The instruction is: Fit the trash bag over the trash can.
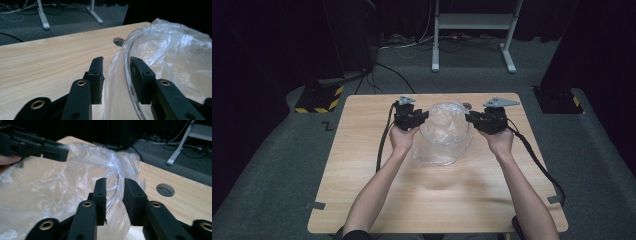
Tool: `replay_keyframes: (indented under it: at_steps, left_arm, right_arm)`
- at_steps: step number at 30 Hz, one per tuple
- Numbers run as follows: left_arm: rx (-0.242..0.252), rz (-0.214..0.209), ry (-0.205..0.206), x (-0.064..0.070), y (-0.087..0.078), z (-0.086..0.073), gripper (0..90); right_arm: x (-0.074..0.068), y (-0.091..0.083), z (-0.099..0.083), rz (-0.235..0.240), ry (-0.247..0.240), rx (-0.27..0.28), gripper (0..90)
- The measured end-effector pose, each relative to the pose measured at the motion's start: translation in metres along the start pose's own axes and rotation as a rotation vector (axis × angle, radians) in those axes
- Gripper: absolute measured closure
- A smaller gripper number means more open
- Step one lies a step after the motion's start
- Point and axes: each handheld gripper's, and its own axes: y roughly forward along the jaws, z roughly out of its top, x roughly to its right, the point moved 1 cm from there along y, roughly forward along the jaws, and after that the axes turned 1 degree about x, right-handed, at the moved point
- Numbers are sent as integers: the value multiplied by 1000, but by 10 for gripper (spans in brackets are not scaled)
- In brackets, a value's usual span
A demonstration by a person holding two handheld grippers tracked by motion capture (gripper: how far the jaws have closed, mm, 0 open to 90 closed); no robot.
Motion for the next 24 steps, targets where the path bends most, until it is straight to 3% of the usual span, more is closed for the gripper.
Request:
replay_keyframes:
  at_steps: [3, 8, 10, 15, 20, 24]
  left_arm:
    - [-14, -11, -4, -1, 0, -1, 675]
    - [-9, -31, 1, 0, -3, -1, 667]
    - [-1, -29, 23, 2, -5, 0, 649]
    - [6, -39, 39, 7, -3, 1, 654]
    - [-15, -39, 37, 5, 0, -1, 670]
    - [-16, -41, 40, 5, 0, -1, 673]
  right_arm:
    - [-2, 6, -4, 11, -13, -25, 769]
    - [-5, 0, -3, 8, -31, -52, 764]
    - [-7, -4, -2, -3, -49, -61, 704]
    - [-2, -6, 5, -29, -8, -4, 658]
    - [3, 8, 9, -44, -17, -14, 713]
    - [7, 19, 7, -2, -4, -40, 778]
